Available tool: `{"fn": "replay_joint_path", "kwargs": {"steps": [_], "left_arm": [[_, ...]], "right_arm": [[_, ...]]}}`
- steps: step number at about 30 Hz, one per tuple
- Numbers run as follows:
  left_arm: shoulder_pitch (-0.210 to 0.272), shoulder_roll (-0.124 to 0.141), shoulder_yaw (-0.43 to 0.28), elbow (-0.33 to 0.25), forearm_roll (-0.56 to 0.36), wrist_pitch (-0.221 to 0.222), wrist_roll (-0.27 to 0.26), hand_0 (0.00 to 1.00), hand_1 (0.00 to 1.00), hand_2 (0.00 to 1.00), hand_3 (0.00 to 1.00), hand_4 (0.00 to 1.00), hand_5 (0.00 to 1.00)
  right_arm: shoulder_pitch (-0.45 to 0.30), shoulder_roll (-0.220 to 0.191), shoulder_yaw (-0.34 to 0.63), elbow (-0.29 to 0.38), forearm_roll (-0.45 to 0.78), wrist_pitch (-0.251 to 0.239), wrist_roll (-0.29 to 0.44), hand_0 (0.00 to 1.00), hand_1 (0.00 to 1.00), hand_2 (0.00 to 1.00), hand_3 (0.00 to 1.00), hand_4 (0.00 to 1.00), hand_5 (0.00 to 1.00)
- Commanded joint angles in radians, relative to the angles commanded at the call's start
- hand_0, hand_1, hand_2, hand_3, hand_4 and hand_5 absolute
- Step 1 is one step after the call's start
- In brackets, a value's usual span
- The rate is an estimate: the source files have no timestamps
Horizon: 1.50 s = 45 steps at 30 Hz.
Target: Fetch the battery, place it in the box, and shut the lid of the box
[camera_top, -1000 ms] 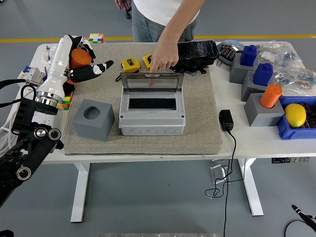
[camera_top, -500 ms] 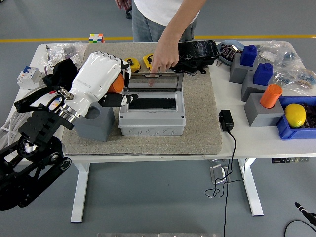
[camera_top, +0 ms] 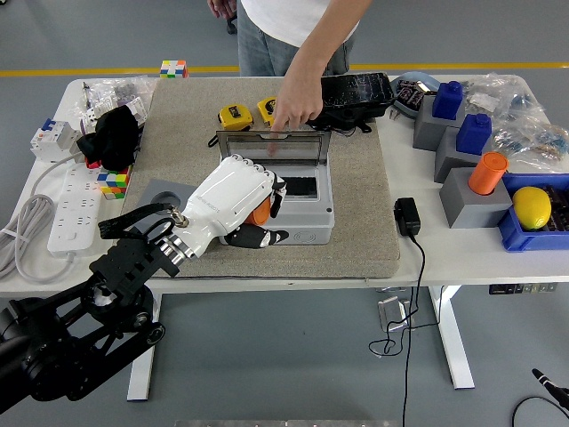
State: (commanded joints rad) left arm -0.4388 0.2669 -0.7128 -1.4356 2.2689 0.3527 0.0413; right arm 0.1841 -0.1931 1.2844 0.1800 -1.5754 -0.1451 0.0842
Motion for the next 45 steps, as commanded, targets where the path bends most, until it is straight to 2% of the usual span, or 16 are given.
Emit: {"fn": "replay_joint_path", "kwargs": {"steps": [2,9,16,22,23,29,45], "left_arm": [[-0.002,-0.009,-0.002,0.012,0.000,-0.003,0.002,0.012,0.002,0.039,0.031,0.727,0.152],[-0.029,-0.068,0.009,0.092,0.000,0.002,-0.008,0.012,0.002,0.040,0.033,0.728,0.160],[-0.074,-0.115,0.022,0.153,0.000,0.006,-0.020,0.014,0.002,0.042,0.035,0.728,0.162],[-0.116,-0.162,0.020,0.228,0.000,0.013,-0.049,0.014,0.002,0.043,0.038,0.717,0.167],[-0.122,-0.167,0.019,0.240,0.000,0.014,-0.053,0.018,0.002,0.044,0.038,0.709,0.201],[-0.178,-0.197,0.017,0.337,0.000,0.032,-0.098,0.018,0.002,0.044,0.038,0.700,0.199],[-0.276,-0.241,0.010,0.496,-0.006,0.062,-0.170,0.016,0.002,0.042,0.037,0.679,0.198]], "right_arm": [[0.000,0.000,-0.009,0.000,0.007,0.000,0.001,0.915,0.893,0.829,0.919,0.998,0.998],[-0.002,0.002,-0.010,0.000,-0.001,0.000,-0.005,0.915,0.893,0.829,0.919,0.998,0.998],[0.001,0.000,-0.025,0.000,0.006,0.000,-0.005,0.915,0.894,0.829,0.919,0.998,0.998],[0.000,0.003,-0.029,0.000,0.003,0.001,-0.008,0.915,0.892,0.829,0.919,0.998,0.998],[0.001,0.003,-0.031,0.000,0.006,0.001,-0.008,0.916,0.893,0.829,0.919,0.998,0.998],[0.004,0.002,-0.033,0.000,0.006,0.000,-0.008,0.916,0.893,0.829,0.919,0.998,0.998],[0.008,0.004,-0.022,0.000,-0.003,0.000,-0.009,0.917,0.894,0.829,0.919,0.998,0.998]]}}
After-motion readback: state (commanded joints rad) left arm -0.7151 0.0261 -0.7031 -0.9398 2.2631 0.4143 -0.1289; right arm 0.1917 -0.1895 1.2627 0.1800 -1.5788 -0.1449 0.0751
